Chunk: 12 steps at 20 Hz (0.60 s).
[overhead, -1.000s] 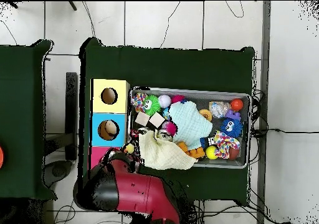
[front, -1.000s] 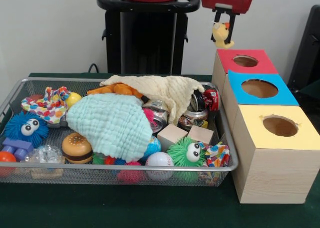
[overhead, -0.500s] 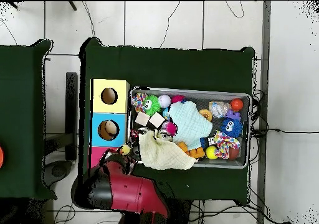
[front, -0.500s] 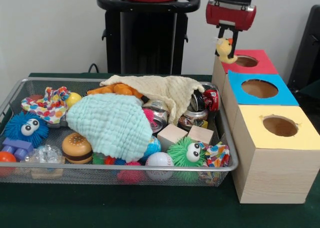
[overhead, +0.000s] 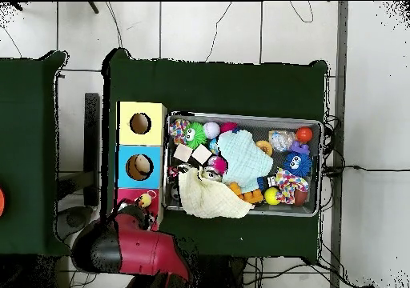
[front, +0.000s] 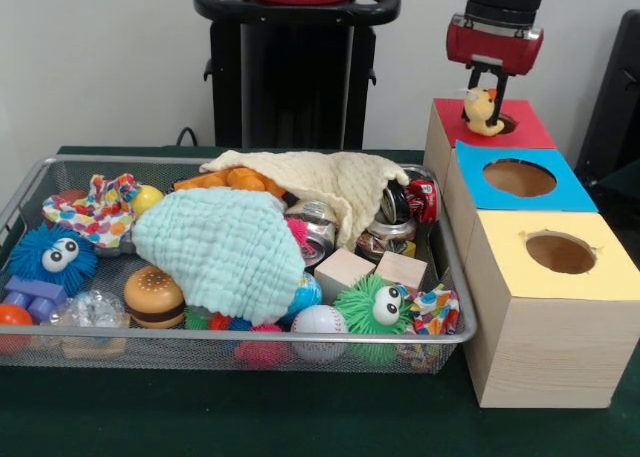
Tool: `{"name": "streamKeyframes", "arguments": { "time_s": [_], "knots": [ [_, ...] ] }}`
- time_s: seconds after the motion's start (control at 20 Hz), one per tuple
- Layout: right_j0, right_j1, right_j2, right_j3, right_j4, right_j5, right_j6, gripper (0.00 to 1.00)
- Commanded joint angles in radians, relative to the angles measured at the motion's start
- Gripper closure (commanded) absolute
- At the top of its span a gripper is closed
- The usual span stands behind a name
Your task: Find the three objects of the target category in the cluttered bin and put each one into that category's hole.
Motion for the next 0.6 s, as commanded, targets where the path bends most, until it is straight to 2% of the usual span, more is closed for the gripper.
{"name": "streamKeyframes", "arguments": {
  "time_s": [0.05, 0.25, 0.6],
  "knots": [
    [0.061, 0.022, -0.085, -0.014, 0.083, 0.114, 0.283, 1.00],
    [0.047, -0.001, -0.090, 0.007, 0.071, 0.144, 0.250, 1.00],
    [0.017, 0.003, -0.051, 0.037, 0.079, 0.084, 0.243, 1.00]
  ]
}}
